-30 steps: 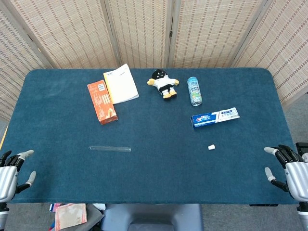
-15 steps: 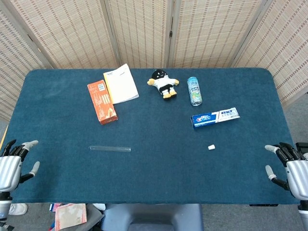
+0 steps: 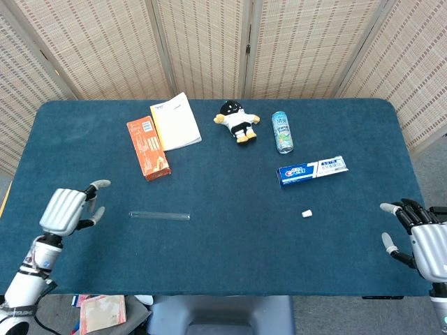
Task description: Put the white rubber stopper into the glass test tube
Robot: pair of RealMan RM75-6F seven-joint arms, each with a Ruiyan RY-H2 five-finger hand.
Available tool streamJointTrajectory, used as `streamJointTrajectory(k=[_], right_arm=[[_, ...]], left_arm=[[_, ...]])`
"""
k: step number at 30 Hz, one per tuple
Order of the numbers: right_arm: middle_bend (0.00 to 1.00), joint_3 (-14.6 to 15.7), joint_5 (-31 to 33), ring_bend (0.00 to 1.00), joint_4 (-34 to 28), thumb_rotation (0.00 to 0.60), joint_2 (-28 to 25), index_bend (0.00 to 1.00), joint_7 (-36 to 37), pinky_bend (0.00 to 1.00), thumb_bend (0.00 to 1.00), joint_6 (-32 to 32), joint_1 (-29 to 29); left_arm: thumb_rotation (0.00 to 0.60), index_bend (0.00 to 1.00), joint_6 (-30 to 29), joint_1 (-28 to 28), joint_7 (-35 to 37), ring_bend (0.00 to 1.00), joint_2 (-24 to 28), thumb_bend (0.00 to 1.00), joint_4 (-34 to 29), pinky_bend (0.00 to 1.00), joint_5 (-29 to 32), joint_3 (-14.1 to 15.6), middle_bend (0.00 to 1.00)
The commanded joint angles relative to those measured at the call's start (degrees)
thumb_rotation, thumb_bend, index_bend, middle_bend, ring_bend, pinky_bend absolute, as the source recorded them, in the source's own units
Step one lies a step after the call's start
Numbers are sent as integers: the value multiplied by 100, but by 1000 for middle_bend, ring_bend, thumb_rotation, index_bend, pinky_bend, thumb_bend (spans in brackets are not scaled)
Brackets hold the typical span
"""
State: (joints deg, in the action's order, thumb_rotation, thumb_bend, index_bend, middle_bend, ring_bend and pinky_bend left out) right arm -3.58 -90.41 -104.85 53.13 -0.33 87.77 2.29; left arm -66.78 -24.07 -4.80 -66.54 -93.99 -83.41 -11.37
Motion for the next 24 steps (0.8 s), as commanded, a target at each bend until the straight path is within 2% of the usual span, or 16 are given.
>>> streamJointTrajectory(k=[1,4,9,15,24], right_arm=[[278,-5,13,171,3,600,-1,258,1,308,353,-28,21],[278,-11,27,171,25,600,4,258,29,308,352,-53,42],[278,-11,61,171,107,600,11,258,127,308,353,-89,63],[278,-1,100,171,235,600,48,259,268,308,352,-146,87],[278,28,130,171,338,600,46,258,380,308,352,-123,55]], left_arm=[[600,293,469,-393,-364,941,-309,341,105,999,277,-68,915],[600,306,930,-666,-710,997,-472,341,99,1000,639,-63,975],[600,315,1492,-1070,-1400,1000,-690,341,77,1000,1358,-59,999],[600,365,1751,-1452,-1976,1000,-1091,332,203,1000,2127,-41,1000],[600,435,1750,-1877,-2599,1000,-1583,279,372,1000,2955,66,1000]])
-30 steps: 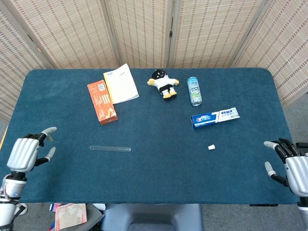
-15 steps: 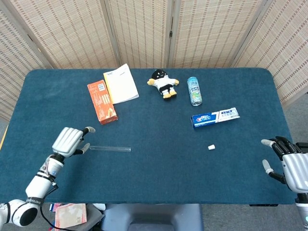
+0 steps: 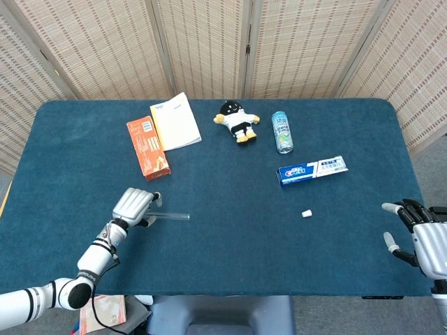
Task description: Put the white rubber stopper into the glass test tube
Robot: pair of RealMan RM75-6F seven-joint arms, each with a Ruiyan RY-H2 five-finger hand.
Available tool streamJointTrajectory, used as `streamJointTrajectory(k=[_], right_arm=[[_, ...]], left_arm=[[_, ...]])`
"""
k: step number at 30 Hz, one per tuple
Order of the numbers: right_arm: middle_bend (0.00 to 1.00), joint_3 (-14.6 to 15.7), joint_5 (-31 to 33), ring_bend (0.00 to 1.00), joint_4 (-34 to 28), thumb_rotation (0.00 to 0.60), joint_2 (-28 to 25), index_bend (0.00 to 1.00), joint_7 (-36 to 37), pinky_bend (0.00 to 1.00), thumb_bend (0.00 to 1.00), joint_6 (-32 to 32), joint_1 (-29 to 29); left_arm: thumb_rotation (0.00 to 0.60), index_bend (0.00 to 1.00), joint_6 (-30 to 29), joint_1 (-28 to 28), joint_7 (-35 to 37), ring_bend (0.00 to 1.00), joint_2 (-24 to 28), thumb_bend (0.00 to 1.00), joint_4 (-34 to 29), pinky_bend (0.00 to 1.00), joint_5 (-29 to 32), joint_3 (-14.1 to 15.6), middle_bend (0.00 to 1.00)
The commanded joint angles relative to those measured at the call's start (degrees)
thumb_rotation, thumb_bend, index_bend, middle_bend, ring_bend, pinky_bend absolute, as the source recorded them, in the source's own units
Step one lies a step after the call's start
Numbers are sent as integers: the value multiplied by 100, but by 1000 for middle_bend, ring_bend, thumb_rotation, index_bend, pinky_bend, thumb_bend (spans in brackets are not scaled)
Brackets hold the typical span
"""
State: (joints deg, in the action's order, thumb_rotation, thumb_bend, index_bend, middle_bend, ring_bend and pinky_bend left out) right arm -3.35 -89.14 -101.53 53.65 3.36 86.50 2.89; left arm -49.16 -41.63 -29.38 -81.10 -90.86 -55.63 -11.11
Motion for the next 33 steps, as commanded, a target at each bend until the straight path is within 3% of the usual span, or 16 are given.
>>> streamJointTrajectory(k=[1,14,33], right_arm=[[278,6,6,171,9,600,-11,258,16,308,353,7,-9],[278,27,19,171,74,600,-12,258,98,308,353,6,-18],[278,40,52,171,165,600,-13,258,213,308,352,5,-31]], left_arm=[[600,436,-17,-157,-183,1000,-160,279,64,1000,252,47,1000],[600,449,-157,-606,-701,1000,-564,278,311,1000,1190,175,1000],[600,474,-226,-829,-739,1000,-793,278,538,1000,1628,387,1000]])
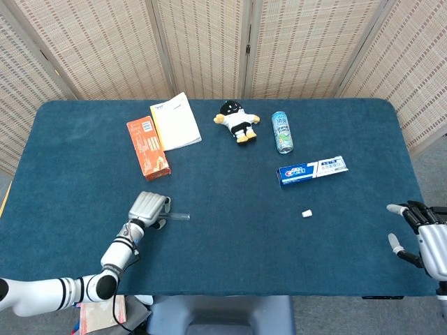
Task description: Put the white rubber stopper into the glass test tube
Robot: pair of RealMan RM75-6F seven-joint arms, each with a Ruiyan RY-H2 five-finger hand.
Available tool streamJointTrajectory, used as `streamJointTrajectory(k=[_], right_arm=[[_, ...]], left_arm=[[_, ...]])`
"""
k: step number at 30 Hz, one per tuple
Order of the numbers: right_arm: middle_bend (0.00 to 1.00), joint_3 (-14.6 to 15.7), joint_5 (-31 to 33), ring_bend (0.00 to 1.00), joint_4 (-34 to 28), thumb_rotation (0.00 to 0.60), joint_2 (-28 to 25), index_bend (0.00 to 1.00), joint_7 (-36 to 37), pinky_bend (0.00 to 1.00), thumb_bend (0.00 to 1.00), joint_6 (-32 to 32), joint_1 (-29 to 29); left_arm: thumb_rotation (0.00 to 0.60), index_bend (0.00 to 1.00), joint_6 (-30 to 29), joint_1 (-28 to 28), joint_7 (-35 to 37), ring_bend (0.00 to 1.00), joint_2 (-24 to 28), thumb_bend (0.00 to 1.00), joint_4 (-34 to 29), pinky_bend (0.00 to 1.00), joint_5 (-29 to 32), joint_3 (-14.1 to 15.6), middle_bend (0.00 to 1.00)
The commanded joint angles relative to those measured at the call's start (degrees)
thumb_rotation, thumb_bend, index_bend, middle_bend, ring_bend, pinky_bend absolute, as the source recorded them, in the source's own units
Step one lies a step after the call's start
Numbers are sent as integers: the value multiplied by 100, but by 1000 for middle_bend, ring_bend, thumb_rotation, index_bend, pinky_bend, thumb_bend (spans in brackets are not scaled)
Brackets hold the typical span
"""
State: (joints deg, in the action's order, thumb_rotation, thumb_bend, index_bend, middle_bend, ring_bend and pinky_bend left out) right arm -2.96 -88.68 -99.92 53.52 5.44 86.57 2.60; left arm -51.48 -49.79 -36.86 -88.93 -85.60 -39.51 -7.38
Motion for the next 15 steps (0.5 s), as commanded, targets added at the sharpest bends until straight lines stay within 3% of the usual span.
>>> streamJointTrajectory(k=[1,15], right_arm=[[278,2,8,171,6,600,-1,258,9,308,352,-6,-2],[278,-4,37,171,8,600,0,258,12,308,352,-34,13]], left_arm=[[600,475,4,-19,14,1000,-14,278,19,1000,25,20,1000],[600,486,0,-110,69,1000,-37,299,84,1000,130,90,1000]])
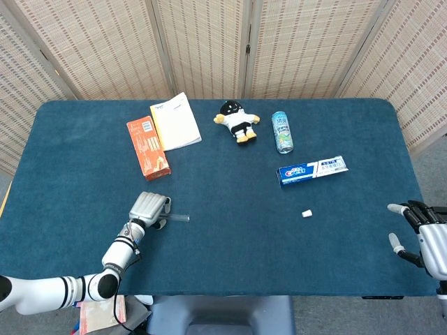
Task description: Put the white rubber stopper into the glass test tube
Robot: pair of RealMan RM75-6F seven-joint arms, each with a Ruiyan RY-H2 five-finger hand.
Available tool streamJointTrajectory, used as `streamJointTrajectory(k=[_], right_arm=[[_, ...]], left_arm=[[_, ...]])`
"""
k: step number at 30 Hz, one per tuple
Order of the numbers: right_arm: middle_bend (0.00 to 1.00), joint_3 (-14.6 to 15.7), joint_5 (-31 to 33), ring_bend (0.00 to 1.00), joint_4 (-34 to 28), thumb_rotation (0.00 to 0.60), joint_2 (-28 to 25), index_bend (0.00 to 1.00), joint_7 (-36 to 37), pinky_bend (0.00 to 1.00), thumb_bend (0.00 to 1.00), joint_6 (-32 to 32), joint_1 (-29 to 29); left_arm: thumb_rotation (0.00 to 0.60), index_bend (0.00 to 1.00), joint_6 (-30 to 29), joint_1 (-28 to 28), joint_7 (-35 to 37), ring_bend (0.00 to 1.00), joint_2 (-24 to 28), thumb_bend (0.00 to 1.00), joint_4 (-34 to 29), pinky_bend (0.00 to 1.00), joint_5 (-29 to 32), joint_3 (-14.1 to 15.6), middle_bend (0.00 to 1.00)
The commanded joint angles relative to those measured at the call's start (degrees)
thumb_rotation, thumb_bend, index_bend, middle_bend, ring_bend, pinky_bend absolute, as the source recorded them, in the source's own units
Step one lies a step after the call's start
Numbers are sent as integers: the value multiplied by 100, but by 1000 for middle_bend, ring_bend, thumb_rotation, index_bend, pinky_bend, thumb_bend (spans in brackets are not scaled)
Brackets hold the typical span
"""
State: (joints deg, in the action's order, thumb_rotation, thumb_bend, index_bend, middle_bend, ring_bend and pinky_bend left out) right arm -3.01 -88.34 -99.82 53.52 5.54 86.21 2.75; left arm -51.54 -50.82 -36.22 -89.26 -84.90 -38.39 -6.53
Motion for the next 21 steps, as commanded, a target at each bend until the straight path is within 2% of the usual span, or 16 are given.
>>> streamJointTrajectory(k=[1,21], right_arm=[[278,2,5,171,-3,600,0,258,3,308,352,3,-5],[278,8,-5,171,-68,600,-13,258,-57,308,353,43,-29]], left_arm=[[600,487,9,-13,5,1000,-8,309,29,1000,32,10,1000],[600,522,-25,18,125,1000,-2,356,129,1000,-20,150,1000]])
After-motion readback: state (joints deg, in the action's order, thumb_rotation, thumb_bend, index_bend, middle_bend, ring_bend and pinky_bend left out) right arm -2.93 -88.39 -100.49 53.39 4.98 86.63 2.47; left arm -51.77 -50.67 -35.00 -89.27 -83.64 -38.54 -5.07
